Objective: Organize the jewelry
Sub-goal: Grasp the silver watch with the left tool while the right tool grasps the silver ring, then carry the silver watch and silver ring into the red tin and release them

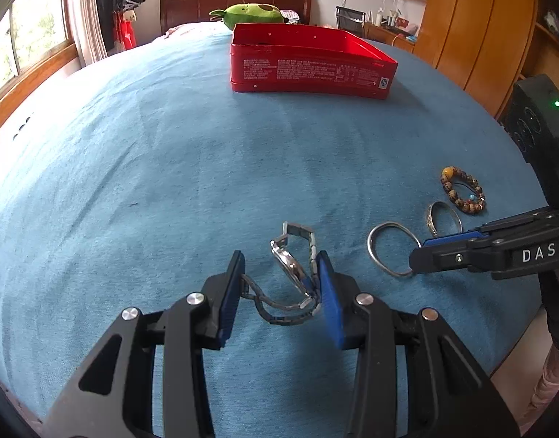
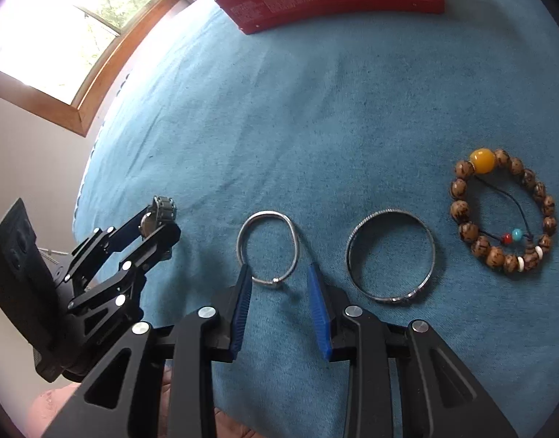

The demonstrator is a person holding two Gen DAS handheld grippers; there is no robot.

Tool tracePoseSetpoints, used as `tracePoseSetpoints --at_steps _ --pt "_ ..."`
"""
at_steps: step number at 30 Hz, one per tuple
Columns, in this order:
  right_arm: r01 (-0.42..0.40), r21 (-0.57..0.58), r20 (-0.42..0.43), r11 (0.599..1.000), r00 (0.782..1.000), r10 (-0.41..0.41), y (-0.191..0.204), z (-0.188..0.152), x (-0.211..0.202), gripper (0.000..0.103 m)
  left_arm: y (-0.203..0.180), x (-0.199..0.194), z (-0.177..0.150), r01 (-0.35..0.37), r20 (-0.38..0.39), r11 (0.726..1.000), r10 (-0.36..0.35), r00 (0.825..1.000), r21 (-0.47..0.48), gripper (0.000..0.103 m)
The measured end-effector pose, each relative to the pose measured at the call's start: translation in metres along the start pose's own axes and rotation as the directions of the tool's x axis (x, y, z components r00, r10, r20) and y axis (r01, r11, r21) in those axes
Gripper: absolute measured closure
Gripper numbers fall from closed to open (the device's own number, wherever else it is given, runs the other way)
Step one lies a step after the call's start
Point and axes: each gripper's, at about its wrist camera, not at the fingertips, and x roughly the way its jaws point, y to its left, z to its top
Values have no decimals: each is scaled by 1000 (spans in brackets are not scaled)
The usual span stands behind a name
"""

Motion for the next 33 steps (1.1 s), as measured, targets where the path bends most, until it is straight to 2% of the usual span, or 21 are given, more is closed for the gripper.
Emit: tracePoseSetpoints --at_steps 3,7,12,25,33 --pt "19 -10 2 1000 1000 -19 4 1 1 74 3 0 -1 7 1 1000 -7 1000 -4 64" --pt "46 -21 9 999 999 -46 7 3 4 90 7 1 -2 12 0 1000 -12 1000 -11 64" --pt "31 -30 19 999 999 -30 9 4 6 100 14 1 -2 13 0 1000 -13 1000 -21 64" --pt "35 -58 90 998 996 -29 11 7 -20 100 19 -4 0 17 17 999 -16 1000 -30 64" --pt "18 -59 142 998 990 -9 5 14 -42 101 18 -9 13 13 40 999 -12 999 -29 64"
